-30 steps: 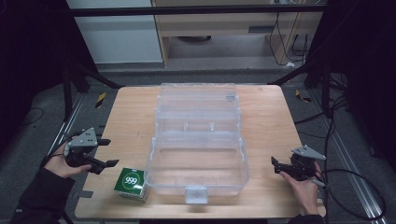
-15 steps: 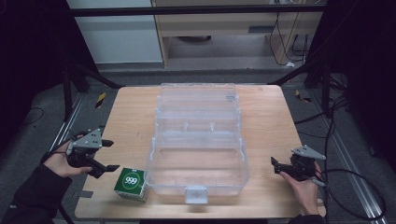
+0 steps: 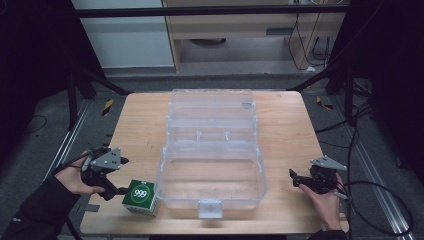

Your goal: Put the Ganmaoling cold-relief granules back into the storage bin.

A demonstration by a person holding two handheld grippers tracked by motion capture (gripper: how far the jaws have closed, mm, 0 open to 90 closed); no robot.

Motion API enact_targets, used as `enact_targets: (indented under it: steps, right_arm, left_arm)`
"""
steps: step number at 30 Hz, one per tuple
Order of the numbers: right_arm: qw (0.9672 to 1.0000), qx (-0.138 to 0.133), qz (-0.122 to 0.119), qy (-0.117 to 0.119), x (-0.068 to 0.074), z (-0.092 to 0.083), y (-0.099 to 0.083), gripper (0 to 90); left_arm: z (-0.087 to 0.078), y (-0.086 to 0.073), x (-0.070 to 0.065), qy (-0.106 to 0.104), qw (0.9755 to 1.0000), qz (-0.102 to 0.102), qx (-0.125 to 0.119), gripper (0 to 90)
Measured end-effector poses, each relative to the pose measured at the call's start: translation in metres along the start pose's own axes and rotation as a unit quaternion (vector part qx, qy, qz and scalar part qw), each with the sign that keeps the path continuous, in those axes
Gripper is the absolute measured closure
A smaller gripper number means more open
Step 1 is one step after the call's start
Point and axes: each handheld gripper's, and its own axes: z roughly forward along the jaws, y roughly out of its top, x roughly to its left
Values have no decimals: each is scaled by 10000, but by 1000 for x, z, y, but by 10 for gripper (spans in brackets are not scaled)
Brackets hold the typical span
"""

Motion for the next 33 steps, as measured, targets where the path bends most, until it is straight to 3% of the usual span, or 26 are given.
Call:
enact_targets:
  steps: [15,21,25,33]
  right_arm:
    - [10000,60,-23,17,1,1,0,41]
    - [9999,93,-47,13,1,2,0,37]
    - [9999,144,-84,4,1,3,0,33]
    - [9998,179,-116,-7,1,3,-1,30]
  left_arm:
    - [20,7,-14,-397,9978,468,256,64]
    - [28,5,-17,-470,9971,523,303,69]
    - [35,3,-19,-521,9958,694,277,68]
    - [44,4,-20,-601,9943,830,299,59]
